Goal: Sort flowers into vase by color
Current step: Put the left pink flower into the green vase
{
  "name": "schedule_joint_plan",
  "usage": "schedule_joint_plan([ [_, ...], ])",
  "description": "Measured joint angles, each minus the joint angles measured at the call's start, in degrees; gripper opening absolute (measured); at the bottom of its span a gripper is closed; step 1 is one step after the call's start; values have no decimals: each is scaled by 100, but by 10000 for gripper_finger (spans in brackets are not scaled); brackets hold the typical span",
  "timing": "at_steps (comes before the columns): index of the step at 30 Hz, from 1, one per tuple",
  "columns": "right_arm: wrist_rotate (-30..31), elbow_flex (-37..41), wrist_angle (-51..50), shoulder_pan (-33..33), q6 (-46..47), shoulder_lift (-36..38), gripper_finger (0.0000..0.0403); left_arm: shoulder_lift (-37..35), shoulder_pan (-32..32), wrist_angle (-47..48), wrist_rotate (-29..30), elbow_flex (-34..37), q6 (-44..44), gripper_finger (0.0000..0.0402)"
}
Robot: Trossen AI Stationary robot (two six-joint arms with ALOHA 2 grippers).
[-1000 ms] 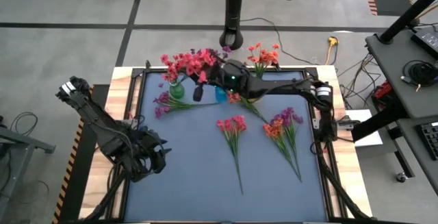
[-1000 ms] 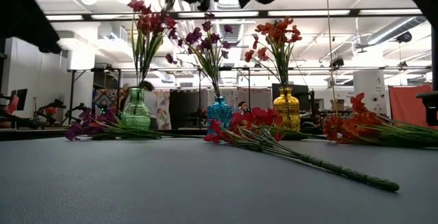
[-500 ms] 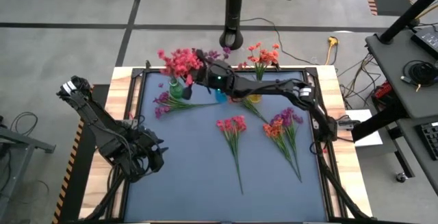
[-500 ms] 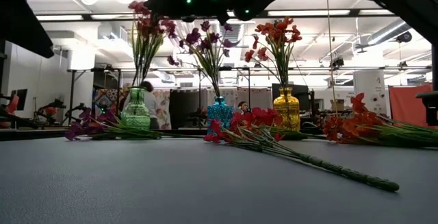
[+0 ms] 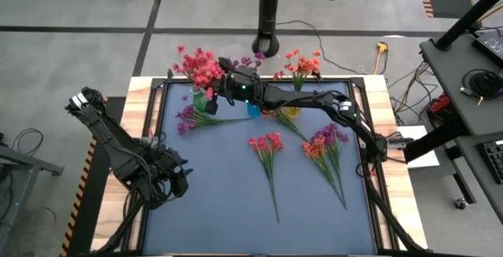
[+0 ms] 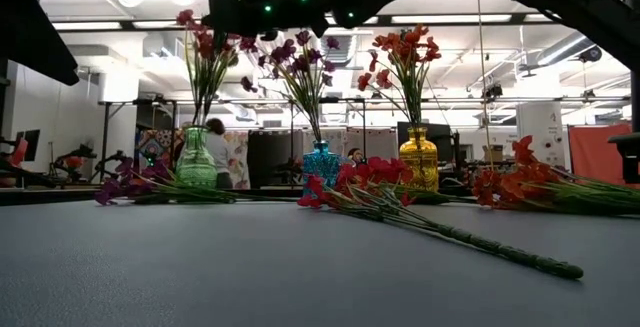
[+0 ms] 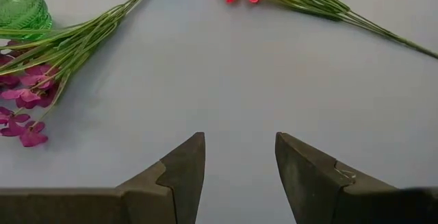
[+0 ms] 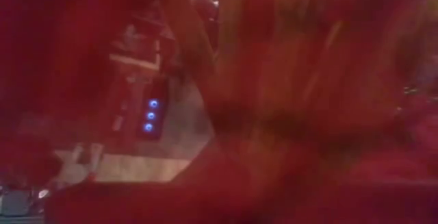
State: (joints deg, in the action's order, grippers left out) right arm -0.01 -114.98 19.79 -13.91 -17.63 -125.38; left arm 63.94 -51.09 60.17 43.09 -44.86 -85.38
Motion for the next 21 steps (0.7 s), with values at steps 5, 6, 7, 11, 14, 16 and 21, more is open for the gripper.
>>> schedule_joint_plan([
  [5,2,-13,-6,0,2,0,15,-2,0,1,0,0,0,161],
  [6,2,-13,-12,0,2,0,15,-2,0,4,0,0,0,161],
  [7,2,-13,-12,0,2,0,15,-2,0,4,1,0,0,162],
  [11,2,-13,-40,5,3,22,15,-2,0,19,2,0,0,162],
  [14,13,-13,-67,34,4,51,15,-2,2,21,2,0,0,162],
  [16,15,-13,-124,61,4,89,15,-2,0,21,2,0,0,162],
  [21,19,-13,-299,81,113,167,15,-2,2,25,4,0,0,162],
])
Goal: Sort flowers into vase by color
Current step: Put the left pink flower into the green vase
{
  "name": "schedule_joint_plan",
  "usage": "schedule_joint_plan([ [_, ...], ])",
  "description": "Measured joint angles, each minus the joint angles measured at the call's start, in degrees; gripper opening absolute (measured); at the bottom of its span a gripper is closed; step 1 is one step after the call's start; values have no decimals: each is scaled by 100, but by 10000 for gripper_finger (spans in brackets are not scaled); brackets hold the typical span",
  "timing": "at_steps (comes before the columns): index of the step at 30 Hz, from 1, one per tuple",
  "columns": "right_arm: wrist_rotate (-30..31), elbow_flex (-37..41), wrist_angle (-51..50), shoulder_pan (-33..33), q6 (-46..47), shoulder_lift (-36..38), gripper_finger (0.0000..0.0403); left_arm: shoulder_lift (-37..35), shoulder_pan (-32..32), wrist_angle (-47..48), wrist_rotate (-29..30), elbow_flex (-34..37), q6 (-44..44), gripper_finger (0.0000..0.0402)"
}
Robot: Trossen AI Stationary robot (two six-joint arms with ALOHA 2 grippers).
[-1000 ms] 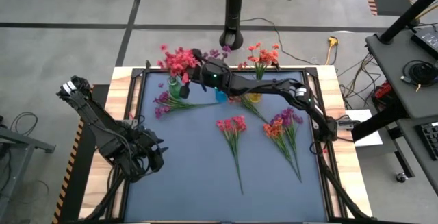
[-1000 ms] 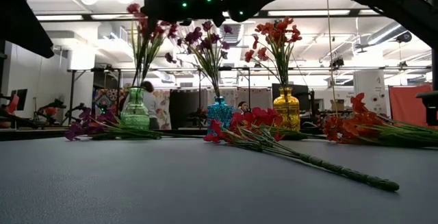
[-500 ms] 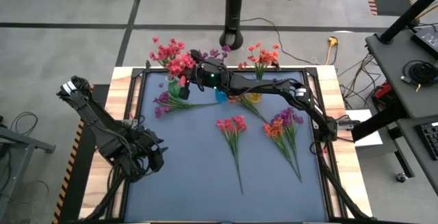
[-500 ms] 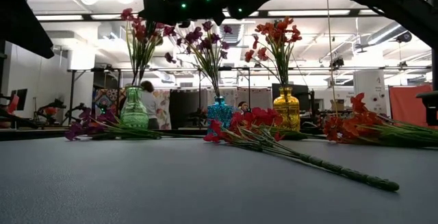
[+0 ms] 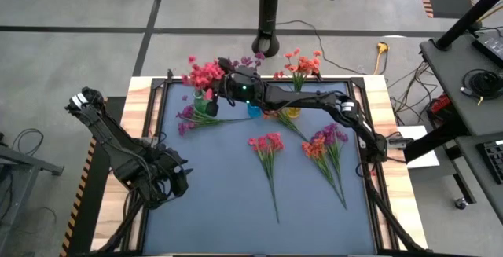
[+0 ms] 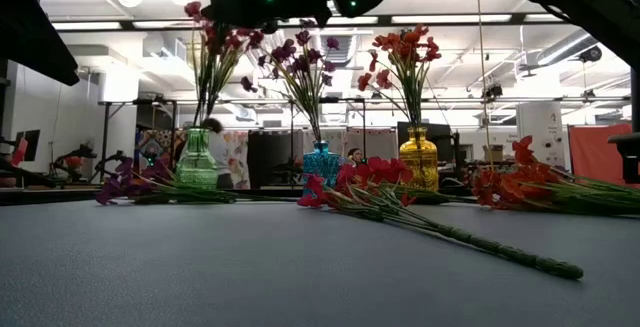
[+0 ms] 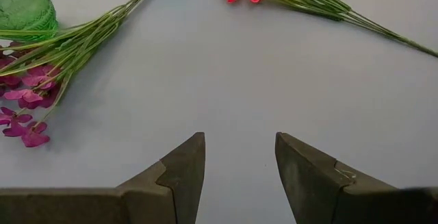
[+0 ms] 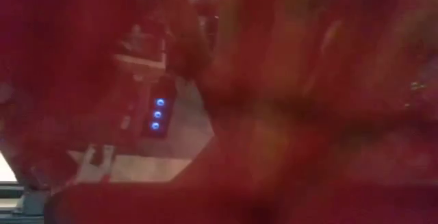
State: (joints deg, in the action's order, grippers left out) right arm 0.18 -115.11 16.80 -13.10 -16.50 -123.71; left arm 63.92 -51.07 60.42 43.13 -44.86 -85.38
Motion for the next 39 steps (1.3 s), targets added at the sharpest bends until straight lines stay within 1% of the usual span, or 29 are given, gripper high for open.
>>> schedule_joint_plan([
  [6,21,0,-62,-4,4,19,15,0,0,2,0,0,0,162],
  [19,27,-301,-342,-4,130,14,15,-2,0,2,6,0,0,162],
  [39,34,-302,-607,-4,149,-1,15,-4,0,4,52,0,39,162],
])
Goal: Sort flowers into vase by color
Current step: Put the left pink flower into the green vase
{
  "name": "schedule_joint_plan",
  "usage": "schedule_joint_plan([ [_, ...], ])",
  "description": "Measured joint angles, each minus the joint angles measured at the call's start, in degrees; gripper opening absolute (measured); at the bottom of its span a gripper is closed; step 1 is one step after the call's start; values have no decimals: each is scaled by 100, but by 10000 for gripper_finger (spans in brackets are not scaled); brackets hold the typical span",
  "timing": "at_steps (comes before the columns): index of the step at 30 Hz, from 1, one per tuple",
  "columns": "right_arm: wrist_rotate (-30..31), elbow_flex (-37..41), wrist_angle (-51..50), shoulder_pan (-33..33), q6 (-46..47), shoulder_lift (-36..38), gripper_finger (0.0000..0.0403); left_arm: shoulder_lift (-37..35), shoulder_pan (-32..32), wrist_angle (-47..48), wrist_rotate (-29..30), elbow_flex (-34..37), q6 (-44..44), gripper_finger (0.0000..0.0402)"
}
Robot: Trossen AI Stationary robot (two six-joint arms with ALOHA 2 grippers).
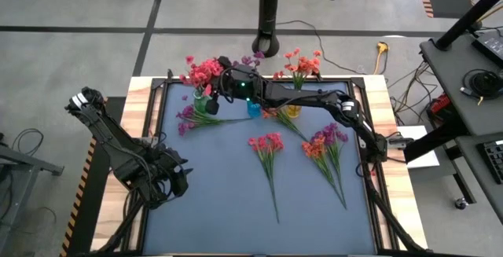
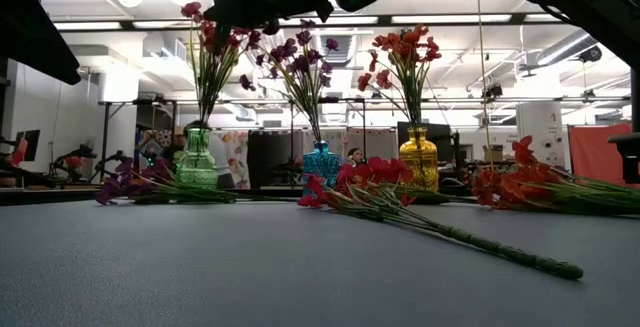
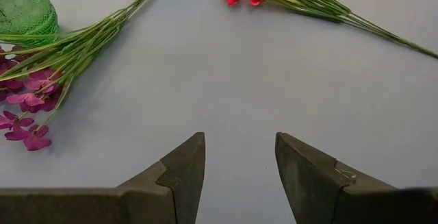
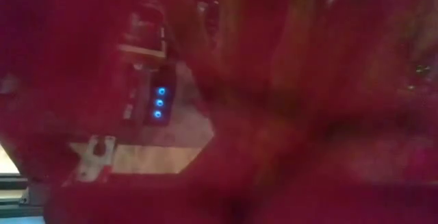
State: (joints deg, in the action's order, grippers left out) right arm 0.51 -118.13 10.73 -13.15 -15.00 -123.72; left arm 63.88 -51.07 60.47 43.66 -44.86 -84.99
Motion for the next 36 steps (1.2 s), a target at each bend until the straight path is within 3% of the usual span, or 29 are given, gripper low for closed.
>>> schedule_joint_plan([
  [20,364,4,-542,0,216,-15,109,0,0,9,35,0,28,162],
  [36,408,-4,-1352,0,251,-15,251,0,1,11,35,0,28,162],
])
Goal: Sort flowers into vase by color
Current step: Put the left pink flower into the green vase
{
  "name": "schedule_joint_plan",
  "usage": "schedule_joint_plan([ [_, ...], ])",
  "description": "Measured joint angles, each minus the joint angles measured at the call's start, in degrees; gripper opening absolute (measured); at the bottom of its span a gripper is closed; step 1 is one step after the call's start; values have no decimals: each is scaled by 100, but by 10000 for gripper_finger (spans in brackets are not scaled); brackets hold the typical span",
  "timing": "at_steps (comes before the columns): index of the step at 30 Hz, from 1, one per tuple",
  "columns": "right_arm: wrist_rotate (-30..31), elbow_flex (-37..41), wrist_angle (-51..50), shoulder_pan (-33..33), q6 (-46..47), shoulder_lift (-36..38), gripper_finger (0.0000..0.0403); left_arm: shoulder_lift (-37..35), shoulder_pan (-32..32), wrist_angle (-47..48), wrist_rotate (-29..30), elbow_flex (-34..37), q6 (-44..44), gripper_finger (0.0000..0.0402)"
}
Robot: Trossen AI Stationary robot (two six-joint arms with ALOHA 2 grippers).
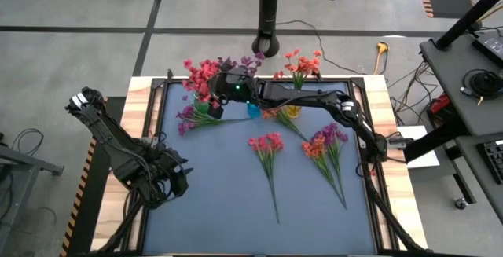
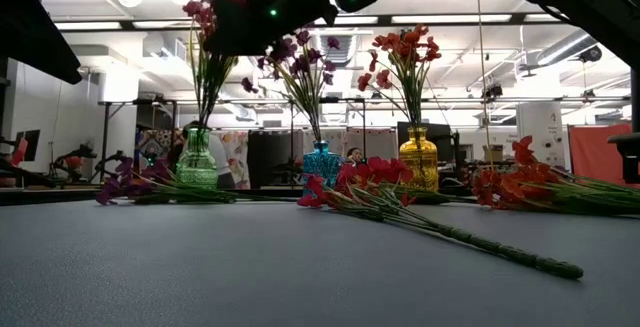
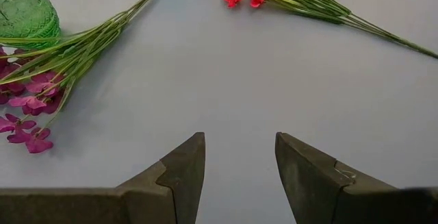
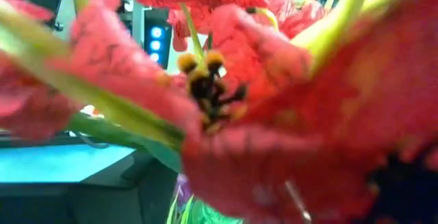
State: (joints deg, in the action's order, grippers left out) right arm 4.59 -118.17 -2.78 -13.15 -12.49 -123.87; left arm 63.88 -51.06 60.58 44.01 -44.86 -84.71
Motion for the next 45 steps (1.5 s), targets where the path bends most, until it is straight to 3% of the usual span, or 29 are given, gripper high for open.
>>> schedule_joint_plan([
  [7,3,-296,-527,29,66,0,309,0,-1,0,2,0,0,162],
  [13,3,-626,-820,63,63,0,335,0,-1,0,4,0,0,162],
  [28,-3,-1433,-1468,103,91,12,343,0,1,-1,51,0,0,162],
  [40,-8,-1215,-1550,103,243,-11,350,0,2,0,216,0,63,162],
  [45,-13,-714,-778,110,74,-19,348,0,4,1,212,0,85,162],
])
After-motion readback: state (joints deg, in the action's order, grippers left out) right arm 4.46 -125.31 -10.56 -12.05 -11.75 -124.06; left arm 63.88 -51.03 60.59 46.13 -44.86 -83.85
